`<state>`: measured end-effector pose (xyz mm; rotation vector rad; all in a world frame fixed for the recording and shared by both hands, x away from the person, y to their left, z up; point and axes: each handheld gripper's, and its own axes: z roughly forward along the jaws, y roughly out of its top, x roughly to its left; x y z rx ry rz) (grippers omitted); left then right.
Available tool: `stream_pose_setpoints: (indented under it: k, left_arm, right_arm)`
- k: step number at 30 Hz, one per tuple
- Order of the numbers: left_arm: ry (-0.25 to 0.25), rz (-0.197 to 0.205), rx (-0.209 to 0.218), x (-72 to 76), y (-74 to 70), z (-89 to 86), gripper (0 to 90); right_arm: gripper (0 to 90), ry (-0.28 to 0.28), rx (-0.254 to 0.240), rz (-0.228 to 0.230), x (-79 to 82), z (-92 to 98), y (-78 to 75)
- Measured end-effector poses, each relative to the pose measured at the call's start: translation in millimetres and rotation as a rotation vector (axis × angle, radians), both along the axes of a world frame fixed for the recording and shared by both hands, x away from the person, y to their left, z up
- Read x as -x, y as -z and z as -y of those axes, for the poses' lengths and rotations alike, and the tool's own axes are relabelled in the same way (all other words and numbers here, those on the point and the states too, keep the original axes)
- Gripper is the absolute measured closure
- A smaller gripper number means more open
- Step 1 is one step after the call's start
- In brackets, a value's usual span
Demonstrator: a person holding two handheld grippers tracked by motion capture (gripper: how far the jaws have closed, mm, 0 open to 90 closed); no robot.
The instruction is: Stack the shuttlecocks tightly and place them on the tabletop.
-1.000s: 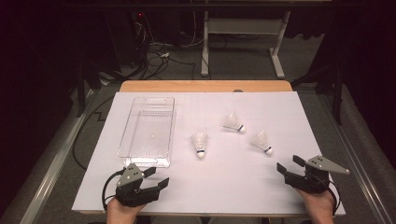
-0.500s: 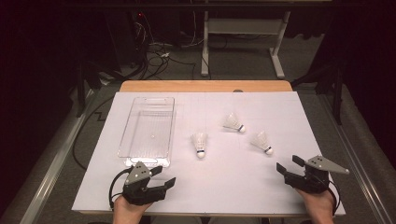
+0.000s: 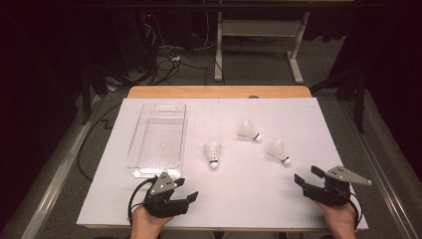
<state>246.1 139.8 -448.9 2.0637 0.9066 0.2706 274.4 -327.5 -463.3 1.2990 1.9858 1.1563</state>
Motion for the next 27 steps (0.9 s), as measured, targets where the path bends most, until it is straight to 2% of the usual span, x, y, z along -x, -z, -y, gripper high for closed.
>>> stream_pose_setpoints:
  k: [7,12,17,27]
  left_arm:
    - [0.000,-0.020,0.007,-8.9,1.6,8.1,36.2]
    - [0.013,-0.044,-0.013,-14.8,3.3,14.5,35.1]
    - [0.021,-0.041,-0.021,-17.2,3.8,18.1,35.4]
    - [0.022,-0.045,-0.003,-25.4,-1.6,24.0,32.7]
  right_arm:
    - [28.6,0.000,0.001,0.004,0.4,-0.2,-0.3]
    - [28.8,0.004,0.002,0.004,0.5,-0.1,-0.4]
    - [29.1,0.005,0.005,0.004,0.5,-0.2,-0.3]
    - [29.3,0.000,0.010,-0.005,0.0,-0.6,0.4]
